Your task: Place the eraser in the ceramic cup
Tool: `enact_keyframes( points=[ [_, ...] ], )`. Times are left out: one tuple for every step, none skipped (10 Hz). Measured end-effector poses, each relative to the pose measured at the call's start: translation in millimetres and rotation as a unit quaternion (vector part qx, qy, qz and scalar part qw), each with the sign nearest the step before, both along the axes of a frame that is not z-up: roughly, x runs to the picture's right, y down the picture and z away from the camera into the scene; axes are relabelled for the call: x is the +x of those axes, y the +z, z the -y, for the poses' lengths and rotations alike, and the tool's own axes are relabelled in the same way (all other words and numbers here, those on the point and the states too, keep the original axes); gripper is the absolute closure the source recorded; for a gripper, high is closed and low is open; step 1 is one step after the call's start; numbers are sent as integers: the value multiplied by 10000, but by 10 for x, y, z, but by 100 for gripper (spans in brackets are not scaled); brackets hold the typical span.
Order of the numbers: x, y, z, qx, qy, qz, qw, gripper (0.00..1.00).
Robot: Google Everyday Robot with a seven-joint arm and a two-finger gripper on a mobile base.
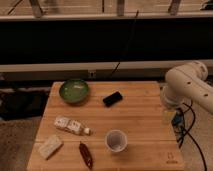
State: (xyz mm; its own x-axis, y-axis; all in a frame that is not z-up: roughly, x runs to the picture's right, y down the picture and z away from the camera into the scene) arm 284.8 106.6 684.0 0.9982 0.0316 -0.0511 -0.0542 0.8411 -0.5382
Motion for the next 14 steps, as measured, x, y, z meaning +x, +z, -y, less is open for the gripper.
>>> enact_keyframes(
  points=[
    [0,0,0,0,0,0,10000,20],
    [0,0,0,0,0,0,10000,20],
    [0,0,0,0,0,0,10000,20],
    [0,0,0,0,0,0,10000,20],
    [0,0,0,0,0,0,10000,20],
    [-5,6,7,7,-15,-3,10000,20],
    [-68,54,53,56,-92,26,9999,20],
    [-199,131,131,120,-171,94,9997,20],
    [-341,205,207,175,-255,150,9994,20],
    [-427,241,242,213,-301,187,9991,20],
    [-449,260,255,234,-333,203,9990,20],
    [-456,284,280,268,-374,238,9987,20],
    [-485,344,334,321,-446,308,9980,20],
    [-540,398,386,362,-498,344,9975,20]
  ],
)
